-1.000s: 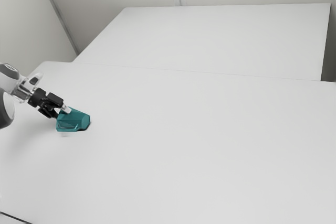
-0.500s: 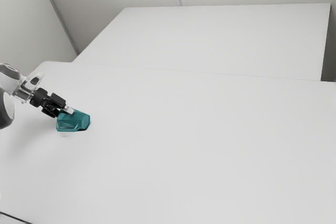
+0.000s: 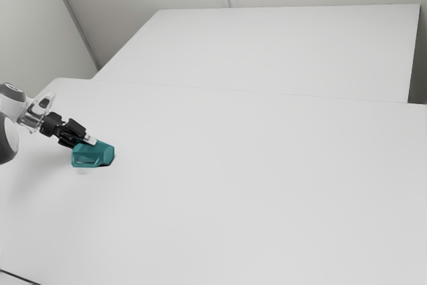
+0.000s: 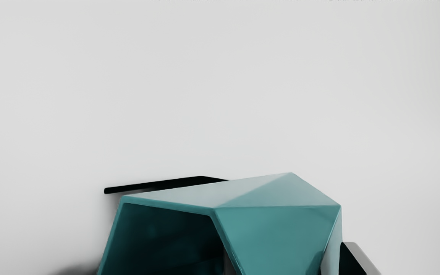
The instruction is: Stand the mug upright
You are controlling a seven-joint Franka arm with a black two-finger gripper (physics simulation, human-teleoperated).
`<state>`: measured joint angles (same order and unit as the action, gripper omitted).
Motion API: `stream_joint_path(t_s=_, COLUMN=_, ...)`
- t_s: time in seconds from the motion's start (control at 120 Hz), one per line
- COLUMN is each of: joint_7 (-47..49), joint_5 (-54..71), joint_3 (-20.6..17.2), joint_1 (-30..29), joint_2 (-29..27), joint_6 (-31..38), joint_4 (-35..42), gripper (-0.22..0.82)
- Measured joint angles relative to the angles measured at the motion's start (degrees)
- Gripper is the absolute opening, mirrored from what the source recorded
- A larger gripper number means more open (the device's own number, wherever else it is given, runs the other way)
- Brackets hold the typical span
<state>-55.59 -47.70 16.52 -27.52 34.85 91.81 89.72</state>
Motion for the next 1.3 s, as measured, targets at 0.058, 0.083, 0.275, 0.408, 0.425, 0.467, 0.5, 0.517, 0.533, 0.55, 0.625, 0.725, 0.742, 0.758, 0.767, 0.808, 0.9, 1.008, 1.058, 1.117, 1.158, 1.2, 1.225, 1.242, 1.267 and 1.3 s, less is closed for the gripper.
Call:
stream_joint_path(t_s=0.058, joint_7=-0.01, joint_5=-0.42, joint_3=0.0, joint_1=-0.03, joint_2=0.01, joint_6=-0.28, joint_4=-0.03, gripper=0.15)
stream_joint_path(t_s=0.083, joint_7=-0.02, joint_5=-0.61, joint_3=0.0, joint_1=-0.05, joint_2=0.01, joint_6=-0.41, joint_4=-0.04, gripper=0.13)
stream_joint_path(t_s=0.275, joint_7=-0.04, joint_5=-1.35, joint_3=-0.04, joint_1=-0.08, joint_2=0.01, joint_6=-0.93, joint_4=-0.05, gripper=-0.01)
stream_joint_path(t_s=0.408, joint_7=-0.05, joint_5=-1.65, joint_3=-0.53, joint_1=-0.07, joint_2=0.0, joint_6=-0.96, joint_4=-0.25, gripper=-0.08)
stream_joint_path(t_s=0.425, joint_7=-0.05, joint_5=-1.72, joint_3=-0.67, joint_1=-0.08, joint_2=-0.03, joint_6=-0.98, joint_4=-0.29, gripper=-0.09)
stream_joint_path(t_s=0.467, joint_7=-0.05, joint_5=-1.91, joint_3=-0.99, joint_1=-0.08, joint_2=-0.06, joint_6=-1.02, joint_4=-0.35, gripper=-0.1)
stream_joint_path(t_s=0.5, joint_7=-0.05, joint_5=-2.08, joint_3=-1.23, joint_1=-0.08, joint_2=-0.12, joint_6=-1.06, joint_4=-0.45, gripper=-0.11)
stream_joint_path(t_s=0.517, joint_7=-0.05, joint_5=-2.19, joint_3=-1.38, joint_1=-0.08, joint_2=-0.17, joint_6=-1.09, joint_4=-0.48, gripper=-0.11)
stream_joint_path(t_s=0.533, joint_7=-0.05, joint_5=-2.28, joint_3=-1.51, joint_1=-0.05, joint_2=-0.24, joint_6=-1.11, joint_4=-0.53, gripper=-0.11)
stream_joint_path(t_s=0.55, joint_7=-0.05, joint_5=-2.38, joint_3=-1.68, joint_1=-0.04, joint_2=-0.31, joint_6=-1.14, joint_4=-0.58, gripper=-0.12)
stream_joint_path(t_s=0.625, joint_7=-0.04, joint_5=-2.87, joint_3=-2.47, joint_1=0.03, joint_2=-0.6, joint_6=-1.25, joint_4=-0.89, gripper=-0.14)
stream_joint_path(t_s=0.725, joint_7=-0.02, joint_5=-3.64, joint_3=-3.66, joint_1=0.29, joint_2=-1.17, joint_6=-1.49, joint_4=-1.53, gripper=-0.15)
stream_joint_path(t_s=0.742, joint_7=-0.02, joint_5=-3.75, joint_3=-3.82, joint_1=0.33, joint_2=-1.3, joint_6=-1.53, joint_4=-1.63, gripper=-0.16)
stream_joint_path(t_s=0.758, joint_7=-0.02, joint_5=-3.84, joint_3=-3.96, joint_1=0.39, joint_2=-1.48, joint_6=-1.56, joint_4=-1.7, gripper=-0.16)
stream_joint_path(t_s=0.767, joint_7=-0.02, joint_5=-3.88, joint_3=-4.01, joint_1=0.41, joint_2=-1.55, joint_6=-1.58, joint_4=-1.73, gripper=-0.16)
stream_joint_path(t_s=0.808, joint_7=0.0, joint_5=-4.04, joint_3=-4.25, joint_1=0.6, joint_2=-2.2, joint_6=-1.64, joint_4=-1.81, gripper=-0.16)
stream_joint_path(t_s=0.9, joint_7=0.06, joint_5=-3.46, joint_3=-5.08, joint_1=1.55, joint_2=-4.58, joint_6=-1.58, joint_4=-1.66, gripper=-0.17)
stream_joint_path(t_s=1.008, joint_7=0.54, joint_5=1.08, joint_3=-8.17, joint_1=3.39, joint_2=-8.66, joint_6=-0.16, joint_4=-1.04, gripper=-0.17)
stream_joint_path(t_s=1.058, joint_7=0.95, joint_5=4.66, joint_3=-10.2, joint_1=4.62, joint_2=-11.08, joint_6=1.14, joint_4=-0.65, gripper=-0.17)
stream_joint_path(t_s=1.117, joint_7=1.65, joint_5=9.59, joint_3=-13.08, joint_1=5.55, joint_2=-13.36, joint_6=2.7, joint_4=-0.27, gripper=-0.18)
stream_joint_path(t_s=1.158, joint_7=2.28, joint_5=13.49, joint_3=-15.27, joint_1=6.11, joint_2=-14.87, joint_6=4.12, joint_4=0.6, gripper=-0.18)
stream_joint_path(t_s=1.2, joint_7=2.94, joint_5=17.32, joint_3=-17.2, joint_1=6.71, joint_2=-16.36, joint_6=5.9, joint_4=2.15, gripper=-0.18)
stream_joint_path(t_s=1.225, joint_7=3.37, joint_5=19.58, joint_3=-18.32, joint_1=6.95, joint_2=-17.13, joint_6=7.13, joint_4=3.28, gripper=-0.18)
stream_joint_path(t_s=1.242, joint_7=3.65, joint_5=21.02, joint_3=-18.97, joint_1=7.08, joint_2=-17.56, joint_6=7.94, joint_4=3.97, gripper=-0.18)
stream_joint_path(t_s=1.267, joint_7=4.1, joint_5=23.23, joint_3=-19.83, joint_1=7.26, joint_2=-18.27, joint_6=9.21, joint_4=5.16, gripper=-0.18)
stream_joint_path(t_s=1.3, joint_7=4.71, joint_5=25.94, joint_3=-20.97, joint_1=7.34, joint_2=-19.18, joint_6=11.0, joint_4=6.91, gripper=-0.18)
